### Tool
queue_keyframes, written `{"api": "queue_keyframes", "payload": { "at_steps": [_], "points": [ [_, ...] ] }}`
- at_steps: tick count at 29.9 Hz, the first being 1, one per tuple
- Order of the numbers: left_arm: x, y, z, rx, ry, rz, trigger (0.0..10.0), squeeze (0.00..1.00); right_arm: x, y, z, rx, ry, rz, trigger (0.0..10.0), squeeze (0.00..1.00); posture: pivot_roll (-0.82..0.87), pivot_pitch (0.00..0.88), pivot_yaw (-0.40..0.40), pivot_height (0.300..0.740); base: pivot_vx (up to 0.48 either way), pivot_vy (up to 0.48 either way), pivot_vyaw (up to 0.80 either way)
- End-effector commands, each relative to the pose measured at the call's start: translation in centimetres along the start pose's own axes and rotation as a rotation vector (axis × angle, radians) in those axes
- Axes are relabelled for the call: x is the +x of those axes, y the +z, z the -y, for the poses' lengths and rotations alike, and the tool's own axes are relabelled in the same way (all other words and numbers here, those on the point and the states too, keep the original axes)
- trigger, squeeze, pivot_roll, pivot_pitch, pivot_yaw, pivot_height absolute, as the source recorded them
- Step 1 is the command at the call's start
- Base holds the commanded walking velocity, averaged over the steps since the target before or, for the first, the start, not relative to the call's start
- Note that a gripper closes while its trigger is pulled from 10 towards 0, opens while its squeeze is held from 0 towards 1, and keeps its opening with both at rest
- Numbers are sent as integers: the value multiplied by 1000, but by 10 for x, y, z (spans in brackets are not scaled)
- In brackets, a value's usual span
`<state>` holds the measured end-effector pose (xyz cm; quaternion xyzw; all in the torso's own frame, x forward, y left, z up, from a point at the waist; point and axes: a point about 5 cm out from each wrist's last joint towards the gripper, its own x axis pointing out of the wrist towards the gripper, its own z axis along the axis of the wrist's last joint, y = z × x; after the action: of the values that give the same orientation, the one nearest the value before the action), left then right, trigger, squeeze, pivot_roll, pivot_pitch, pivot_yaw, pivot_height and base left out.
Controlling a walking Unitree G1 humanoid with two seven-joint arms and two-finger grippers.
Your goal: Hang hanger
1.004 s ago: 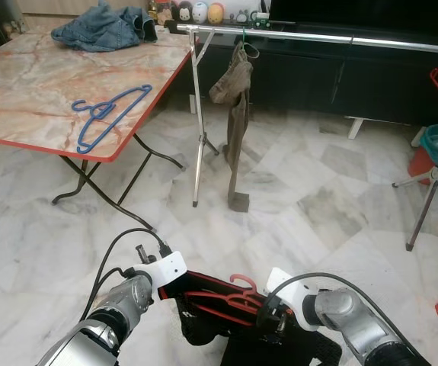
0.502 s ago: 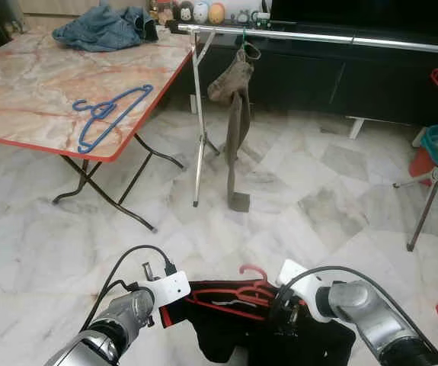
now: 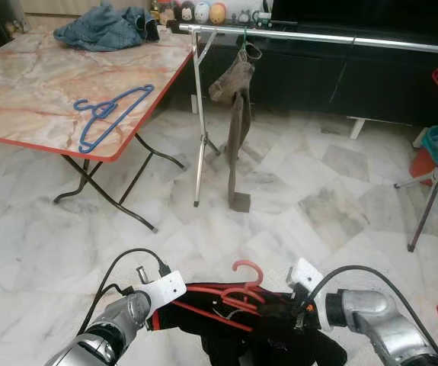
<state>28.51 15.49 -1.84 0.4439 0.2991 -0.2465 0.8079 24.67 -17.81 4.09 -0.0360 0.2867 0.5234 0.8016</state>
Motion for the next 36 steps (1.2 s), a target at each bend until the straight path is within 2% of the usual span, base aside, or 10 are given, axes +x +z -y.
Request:
{"api": "queue_keyframes", "payload": {
  "at_steps": [1,5,10,11,21,25,26,31,33,36],
  "points": [
    [-5,-28,11,-55,-36,-101,10000,0,-13,10,13,-7,-102,78,10000,0,-20,65,21,740,0,0,0],
    [-5,-31,16,-64,-47,-112,10000,0,-13,1,16,16,-157,38,10000,0,-22,67,21,740,0,0,0],
    [-6,-34,19,-57,-53,-114,10000,0,-8,-4,6,17,-97,19,10000,0,-19,67,21,740,0,0,0],
    [-6,-35,19,-48,-53,-113,10000,1000,-8,-5,5,19,-92,17,10000,0,-19,68,21,740,0,0,0],
    [-6,-31,15,-27,-22,-62,10000,1000,-5,-8,2,6,-61,-18,10000,0,-21,68,19,740,0,0,0],
    [-5,-21,1,-40,20,-15,10000,1000,-3,-9,1,6,-61,-26,10000,0,-20,68,19,740,0,0,0],
    [-5,-19,-8,-76,68,3,10000,0,-2,-9,1,5,-60,-27,10000,0,-20,68,20,740,0,0,0],
    [-8,-7,-45,-188,266,97,10000,0,0,-11,0,-1,-58,-41,10000,0,-23,68,21,740,0,0,0],
    [-14,-4,-73,-201,408,120,10000,0,1,-12,1,-2,-67,-49,10000,0,-21,68,20,740,0,0,0],
    [-18,0,-87,-227,464,153,10000,0,2,-14,0,-5,-64,-57,10000,0,-18,68,20,740,0,0,0]
  ]
}}
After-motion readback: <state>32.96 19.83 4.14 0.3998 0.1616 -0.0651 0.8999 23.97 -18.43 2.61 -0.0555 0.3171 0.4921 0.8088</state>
